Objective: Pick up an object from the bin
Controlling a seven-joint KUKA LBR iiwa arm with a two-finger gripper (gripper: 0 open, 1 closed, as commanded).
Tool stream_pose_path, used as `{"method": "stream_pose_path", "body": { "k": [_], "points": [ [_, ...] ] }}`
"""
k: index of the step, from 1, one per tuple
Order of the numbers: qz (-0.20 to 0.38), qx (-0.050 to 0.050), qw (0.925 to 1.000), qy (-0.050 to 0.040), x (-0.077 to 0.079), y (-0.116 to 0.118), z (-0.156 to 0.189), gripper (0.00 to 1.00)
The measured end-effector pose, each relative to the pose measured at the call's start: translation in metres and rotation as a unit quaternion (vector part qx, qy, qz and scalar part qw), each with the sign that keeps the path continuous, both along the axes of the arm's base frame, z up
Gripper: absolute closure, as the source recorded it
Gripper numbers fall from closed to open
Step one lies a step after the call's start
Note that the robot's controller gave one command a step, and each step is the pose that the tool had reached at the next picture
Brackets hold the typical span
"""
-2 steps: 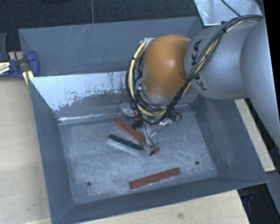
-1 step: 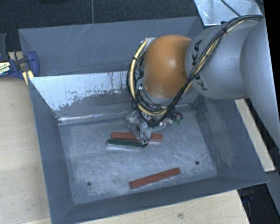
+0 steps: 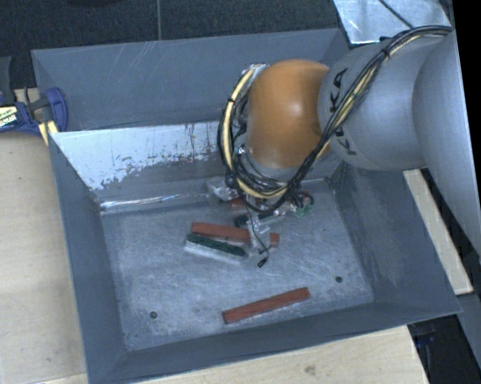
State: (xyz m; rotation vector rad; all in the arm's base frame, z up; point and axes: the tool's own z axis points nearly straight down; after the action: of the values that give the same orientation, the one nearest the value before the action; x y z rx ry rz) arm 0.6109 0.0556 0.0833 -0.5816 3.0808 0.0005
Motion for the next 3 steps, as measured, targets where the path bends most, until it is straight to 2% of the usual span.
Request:
{"method": "stream_pose_path", "body": {
  "k": [1,2,3],
  "points": [
    [0.066,-0.001,0.9978,0.0000,-0.021,0.044,-0.011,0.00],
    [0.119,-0.001,0.9929,0.0000,0.015,0.049,-0.013,0.00],
    [0.154,-0.001,0.9881,0.0022,-0.003,0.055,-0.012,0.00]
  ]
}}
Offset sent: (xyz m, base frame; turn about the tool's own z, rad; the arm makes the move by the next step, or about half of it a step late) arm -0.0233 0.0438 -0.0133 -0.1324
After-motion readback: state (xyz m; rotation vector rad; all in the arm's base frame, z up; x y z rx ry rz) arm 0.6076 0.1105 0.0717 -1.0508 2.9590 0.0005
